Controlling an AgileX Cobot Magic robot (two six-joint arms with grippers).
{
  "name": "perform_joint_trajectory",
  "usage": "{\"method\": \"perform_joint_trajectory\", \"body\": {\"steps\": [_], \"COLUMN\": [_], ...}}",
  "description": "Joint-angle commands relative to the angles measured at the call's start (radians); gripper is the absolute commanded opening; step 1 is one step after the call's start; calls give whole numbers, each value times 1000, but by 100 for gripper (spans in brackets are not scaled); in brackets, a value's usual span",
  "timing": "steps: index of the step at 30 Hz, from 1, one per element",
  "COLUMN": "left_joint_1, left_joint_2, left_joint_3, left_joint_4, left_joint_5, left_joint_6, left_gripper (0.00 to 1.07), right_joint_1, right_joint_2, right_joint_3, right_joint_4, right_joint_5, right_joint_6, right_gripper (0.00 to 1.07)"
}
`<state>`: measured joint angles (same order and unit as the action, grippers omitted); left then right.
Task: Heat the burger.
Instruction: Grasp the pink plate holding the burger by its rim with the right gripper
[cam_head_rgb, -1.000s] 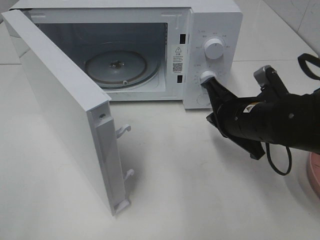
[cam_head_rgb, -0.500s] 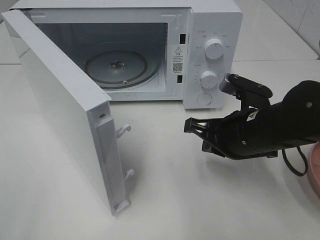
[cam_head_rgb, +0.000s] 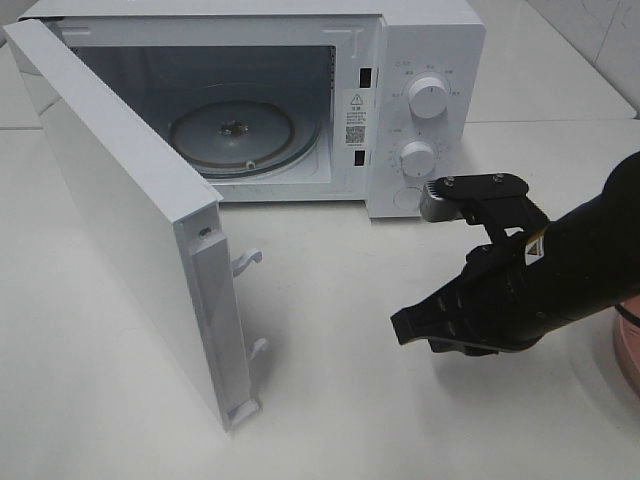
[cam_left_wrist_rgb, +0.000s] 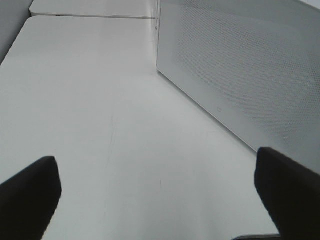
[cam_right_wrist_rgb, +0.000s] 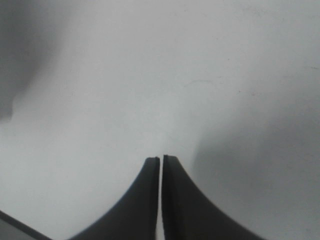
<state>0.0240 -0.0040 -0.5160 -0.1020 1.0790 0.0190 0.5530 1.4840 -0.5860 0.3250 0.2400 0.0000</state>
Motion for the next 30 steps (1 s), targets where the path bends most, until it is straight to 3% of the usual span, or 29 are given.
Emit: {"method": "perform_joint_trajectory", "body": {"steps": [1,7,19,21,24,26,27,28,30], "left_joint_1": [2,2,2,2,2,2,2,2,2], "left_joint_2": [-17,-17,-17,-17,-17,-17,-17,-17,-17], "left_joint_3": [0,0,0,0,0,0,0,0,0], "left_joint_4": [-5,-5,-5,-5,-5,-5,-5,-5,-5], "left_joint_5": [-8,-8,-8,-8,-8,-8,-8,-8,-8], "left_joint_6": [-1,-1,-1,-1,-1,-1,-1,-1,-1], "left_gripper": [98,98,98,98,98,98,98,98,98], "right_joint_1": [-6,-11,-199,-250,-262,-286,-286,-296,-296], "right_joint_2": [-48,-106,-183,-184,-184,-184,-184,-184,-183], "right_joint_3": [-2,-2,-2,-2,-2,-2,-2,-2,-2], "right_joint_4": [-78,-148,-285,-357,-368,-409,-409,-441,-478], "right_joint_5": [79,172,428,480,486,491,491,487,484], "right_joint_6": [-13,-13,0,0,0,0,0,0,0], "right_gripper": [6,7,16,28,33,50,50,62,68]}}
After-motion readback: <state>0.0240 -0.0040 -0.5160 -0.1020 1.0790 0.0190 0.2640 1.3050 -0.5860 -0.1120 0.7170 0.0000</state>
